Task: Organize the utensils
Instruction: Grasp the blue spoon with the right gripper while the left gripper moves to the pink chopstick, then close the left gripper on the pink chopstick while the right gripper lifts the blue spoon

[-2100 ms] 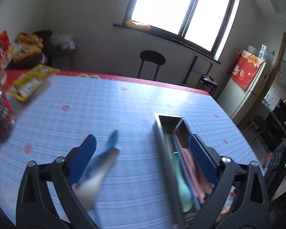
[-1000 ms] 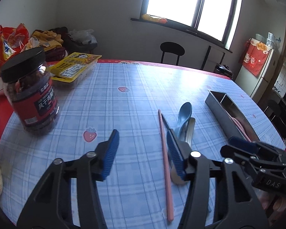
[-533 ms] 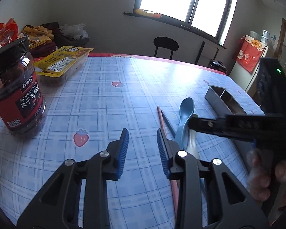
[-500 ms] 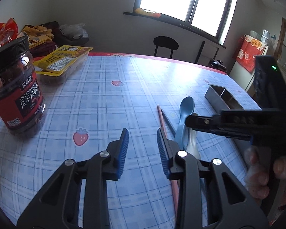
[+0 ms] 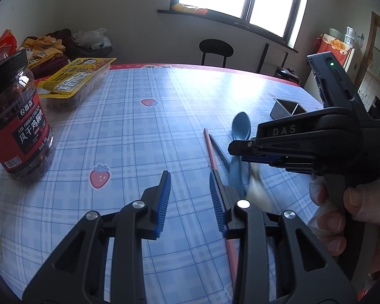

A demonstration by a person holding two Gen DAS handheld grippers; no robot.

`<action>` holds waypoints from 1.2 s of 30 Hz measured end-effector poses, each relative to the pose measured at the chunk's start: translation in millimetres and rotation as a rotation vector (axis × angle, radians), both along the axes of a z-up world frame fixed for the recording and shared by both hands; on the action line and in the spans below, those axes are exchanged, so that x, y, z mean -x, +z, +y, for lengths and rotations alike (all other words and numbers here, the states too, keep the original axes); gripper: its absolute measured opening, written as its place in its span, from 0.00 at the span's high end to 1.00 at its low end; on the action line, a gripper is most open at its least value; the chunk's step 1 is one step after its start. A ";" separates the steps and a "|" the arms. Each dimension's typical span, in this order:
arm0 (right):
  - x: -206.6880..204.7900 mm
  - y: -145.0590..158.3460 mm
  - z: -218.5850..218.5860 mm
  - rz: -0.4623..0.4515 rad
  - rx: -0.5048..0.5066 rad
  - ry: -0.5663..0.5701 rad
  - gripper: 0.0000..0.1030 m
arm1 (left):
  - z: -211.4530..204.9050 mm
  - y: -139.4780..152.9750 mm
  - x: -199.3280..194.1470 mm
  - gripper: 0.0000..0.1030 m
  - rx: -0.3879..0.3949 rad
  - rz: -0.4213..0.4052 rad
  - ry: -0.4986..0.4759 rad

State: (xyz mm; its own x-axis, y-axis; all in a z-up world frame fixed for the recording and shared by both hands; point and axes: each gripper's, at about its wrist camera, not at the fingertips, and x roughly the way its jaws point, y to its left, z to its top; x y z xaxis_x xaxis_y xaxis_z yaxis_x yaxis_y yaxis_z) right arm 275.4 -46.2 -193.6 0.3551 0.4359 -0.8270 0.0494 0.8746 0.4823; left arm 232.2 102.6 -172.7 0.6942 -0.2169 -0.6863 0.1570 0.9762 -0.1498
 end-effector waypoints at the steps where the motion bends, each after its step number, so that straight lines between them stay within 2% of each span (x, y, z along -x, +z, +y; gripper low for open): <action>1: 1.1 1.3 0.7 -0.008 0.008 0.009 0.88 | -0.7 -0.5 0.0 0.66 -0.002 0.002 -0.001; 13: 12.9 2.2 -0.3 -0.030 0.029 0.066 0.91 | -12.6 -9.2 0.3 0.65 -0.030 0.039 -0.053; 28: 28.6 4.0 -7.7 -0.046 -0.003 0.078 0.94 | -39.8 -21.0 -2.9 0.66 -0.154 0.079 -0.137; 32: 33.7 2.9 -15.3 -0.040 -0.036 0.061 0.94 | -44.7 -25.4 -5.4 0.70 -0.197 0.098 -0.131; 36: 40.3 5.2 -21.7 -0.043 -0.066 0.049 0.94 | -50.5 -26.1 -3.6 0.67 -0.245 0.089 -0.121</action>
